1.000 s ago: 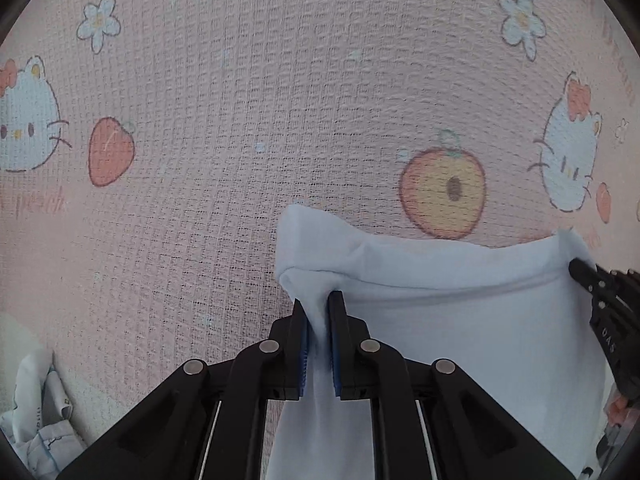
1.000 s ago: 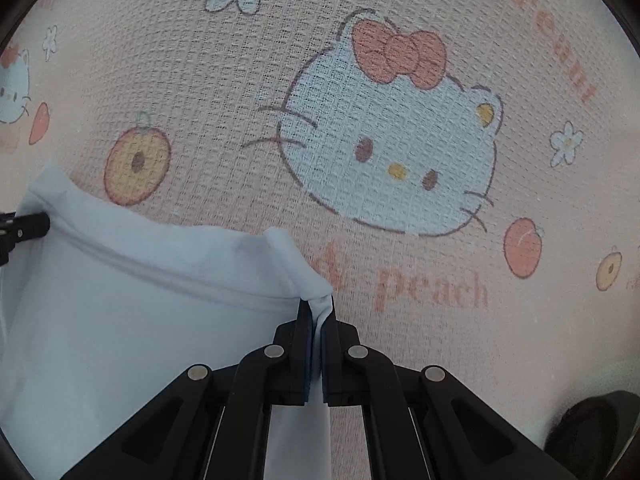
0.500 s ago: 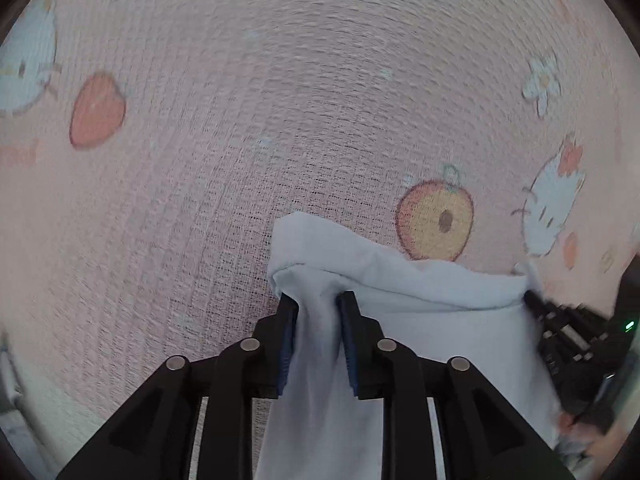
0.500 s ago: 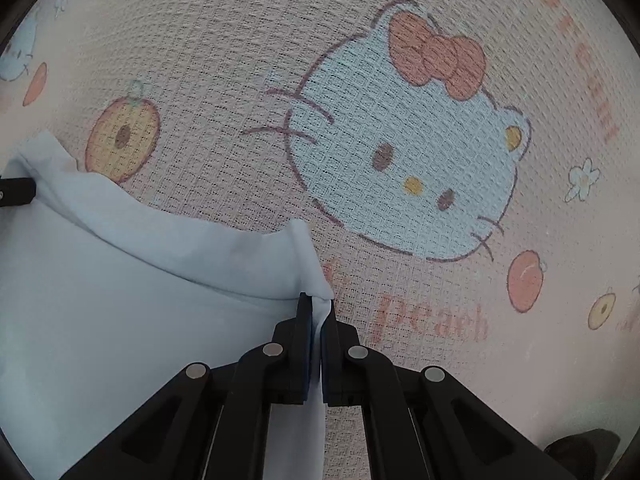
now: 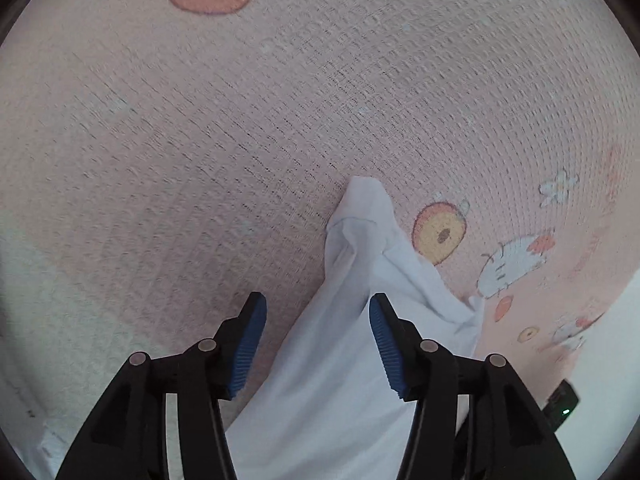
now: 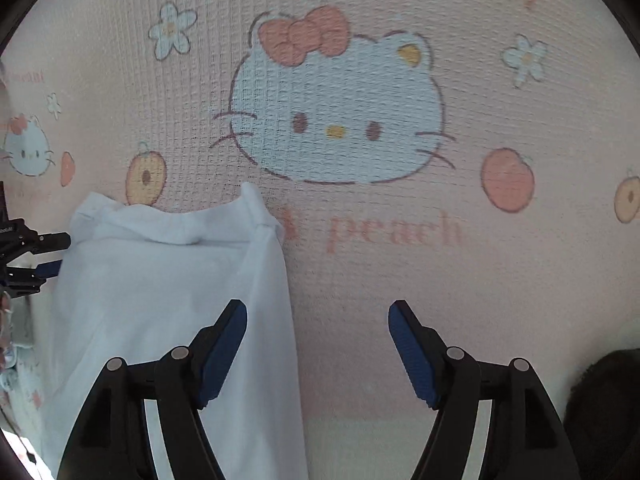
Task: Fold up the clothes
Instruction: 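Lower the shirt flat onto the cushion and open both grippers, then grasp the shirt side edge with the left gripper to smooth it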
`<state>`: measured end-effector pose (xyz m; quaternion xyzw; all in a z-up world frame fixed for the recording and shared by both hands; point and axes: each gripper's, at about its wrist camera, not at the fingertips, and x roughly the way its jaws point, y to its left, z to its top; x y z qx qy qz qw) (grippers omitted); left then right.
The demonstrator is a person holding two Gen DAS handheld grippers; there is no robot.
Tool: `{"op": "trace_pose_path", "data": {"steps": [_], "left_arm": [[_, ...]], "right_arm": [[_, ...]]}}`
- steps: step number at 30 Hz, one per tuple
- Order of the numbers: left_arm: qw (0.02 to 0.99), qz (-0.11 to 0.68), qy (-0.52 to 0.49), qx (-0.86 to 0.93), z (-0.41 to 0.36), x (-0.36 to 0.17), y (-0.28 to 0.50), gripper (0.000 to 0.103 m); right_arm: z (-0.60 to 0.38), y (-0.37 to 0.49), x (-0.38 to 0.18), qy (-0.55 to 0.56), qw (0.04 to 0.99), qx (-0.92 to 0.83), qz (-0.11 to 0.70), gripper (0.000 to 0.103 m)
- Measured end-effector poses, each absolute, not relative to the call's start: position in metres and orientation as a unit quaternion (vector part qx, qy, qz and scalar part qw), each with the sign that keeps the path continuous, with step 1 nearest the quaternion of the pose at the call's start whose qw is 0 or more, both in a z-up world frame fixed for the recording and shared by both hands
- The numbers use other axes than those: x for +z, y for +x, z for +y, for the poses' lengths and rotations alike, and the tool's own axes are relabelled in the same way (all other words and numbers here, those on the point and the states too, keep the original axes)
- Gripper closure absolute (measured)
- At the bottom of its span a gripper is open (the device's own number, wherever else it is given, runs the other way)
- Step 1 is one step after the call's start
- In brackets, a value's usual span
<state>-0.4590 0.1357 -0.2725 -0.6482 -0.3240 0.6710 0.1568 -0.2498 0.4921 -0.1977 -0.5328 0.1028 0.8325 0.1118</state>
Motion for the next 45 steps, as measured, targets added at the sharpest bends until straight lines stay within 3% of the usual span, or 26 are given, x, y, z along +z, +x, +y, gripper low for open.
{"op": "trace_pose_path", "data": {"steps": [8,16,26,32,38,45], "left_arm": [[0.173,-0.212,-0.645,0.714,0.138,-0.246,-0.424,0.053],[0.136,-0.152,-0.646,0.735,0.154,-0.224,-0.394,0.053],[0.207,0.000,-0.612,0.763,0.215,-0.154,-0.347,0.053],[0.243,0.038,-0.608,0.755,0.278,-0.149,-0.334,0.053],[0.242,0.148,-0.624,0.728,0.328,-0.143,-0.317,0.053],[0.277,0.076,-0.673,0.681,0.368,-0.152,-0.299,0.053]], "right_arm": [[0.498,-0.201,-0.188,-0.537,0.084,0.833,0.103,0.030],[0.499,-0.157,-0.195,-0.528,0.073,0.833,0.146,0.030],[0.505,-0.074,-0.205,-0.506,0.110,0.830,0.207,0.030],[0.507,-0.050,-0.208,-0.497,0.093,0.827,0.246,0.030],[0.502,-0.047,-0.212,-0.507,0.094,0.829,0.217,0.030],[0.507,-0.038,-0.216,-0.528,0.106,0.810,0.231,0.030]]}}
